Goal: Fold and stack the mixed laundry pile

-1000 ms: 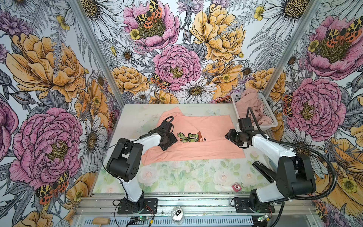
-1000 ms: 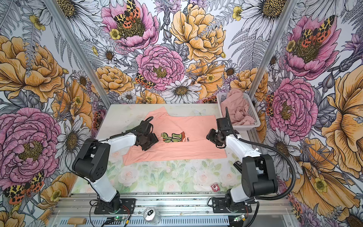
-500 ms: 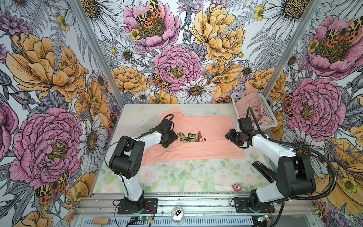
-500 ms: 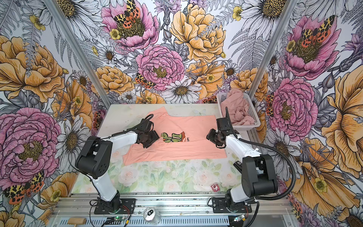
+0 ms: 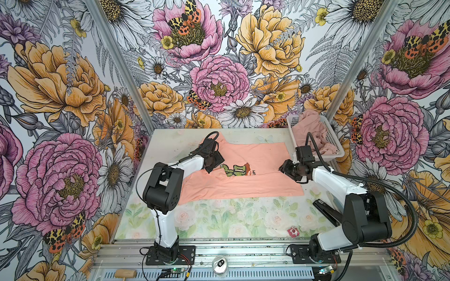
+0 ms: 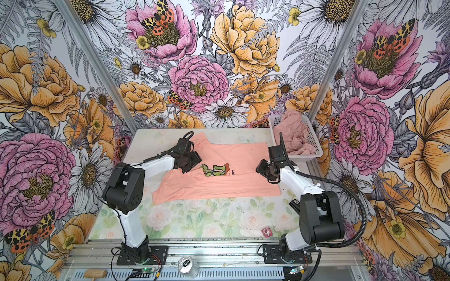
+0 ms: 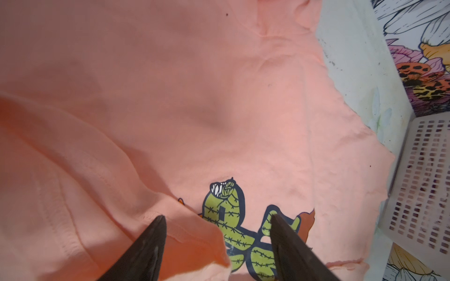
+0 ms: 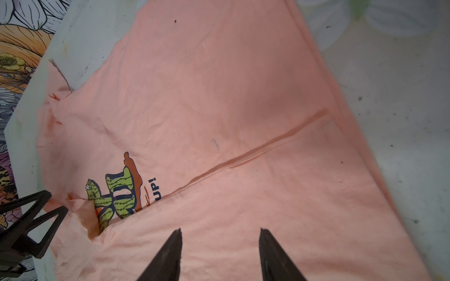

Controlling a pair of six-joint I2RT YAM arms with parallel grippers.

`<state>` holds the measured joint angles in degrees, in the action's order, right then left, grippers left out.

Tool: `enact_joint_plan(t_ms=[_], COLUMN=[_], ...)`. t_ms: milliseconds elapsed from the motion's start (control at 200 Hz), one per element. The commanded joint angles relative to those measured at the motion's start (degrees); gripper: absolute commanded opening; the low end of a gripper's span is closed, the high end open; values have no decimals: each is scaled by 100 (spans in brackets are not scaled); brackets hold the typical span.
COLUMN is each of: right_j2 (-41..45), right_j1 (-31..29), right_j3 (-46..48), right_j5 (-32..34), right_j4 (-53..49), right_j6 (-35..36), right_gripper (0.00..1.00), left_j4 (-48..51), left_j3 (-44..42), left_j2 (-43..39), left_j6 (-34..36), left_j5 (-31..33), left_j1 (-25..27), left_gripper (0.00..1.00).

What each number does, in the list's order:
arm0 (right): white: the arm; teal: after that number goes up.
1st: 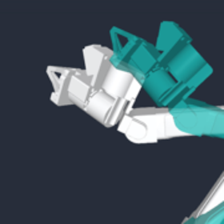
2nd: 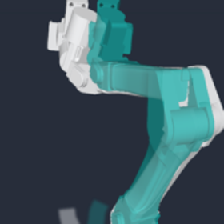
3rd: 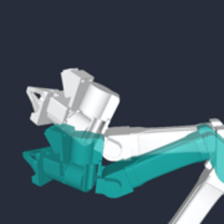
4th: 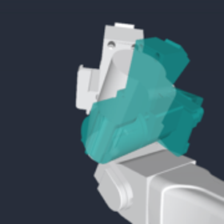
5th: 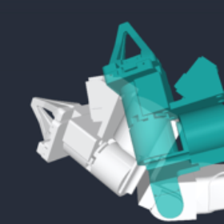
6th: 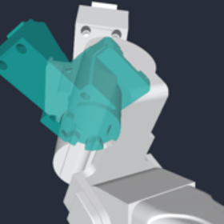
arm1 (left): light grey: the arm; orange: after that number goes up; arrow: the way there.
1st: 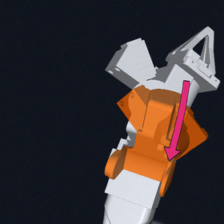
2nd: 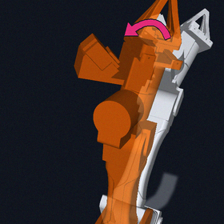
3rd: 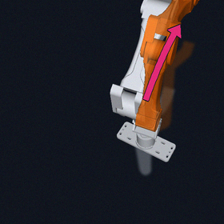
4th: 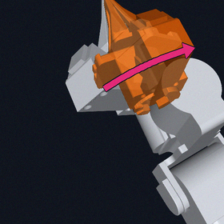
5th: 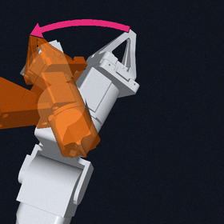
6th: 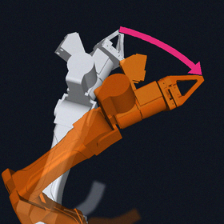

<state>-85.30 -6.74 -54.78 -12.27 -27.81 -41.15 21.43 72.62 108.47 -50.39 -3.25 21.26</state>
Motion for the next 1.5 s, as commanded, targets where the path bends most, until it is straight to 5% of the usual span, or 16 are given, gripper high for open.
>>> enact_joint_plan(t_ms=[0, 520, 1496], right_j2=[39, -1, -1], right_j1=[-5, -37, -38], right_j3=[-26, -39, -22], right_j5=[76, 84, 103], right_j4=[7, 8, 10], right_j6=[-4, -12, -2], right_gripper=[53, 53, 53], left_j4=[154, -21, -332], left_j3=[-199, -1248, 414], left_j2=[-621, -746, 295], left_j6=[106, -339, 167], left_j5=[115, -107, 0], left_j1=[-44, -213, -121], left_gripper=[69, 73, 73])
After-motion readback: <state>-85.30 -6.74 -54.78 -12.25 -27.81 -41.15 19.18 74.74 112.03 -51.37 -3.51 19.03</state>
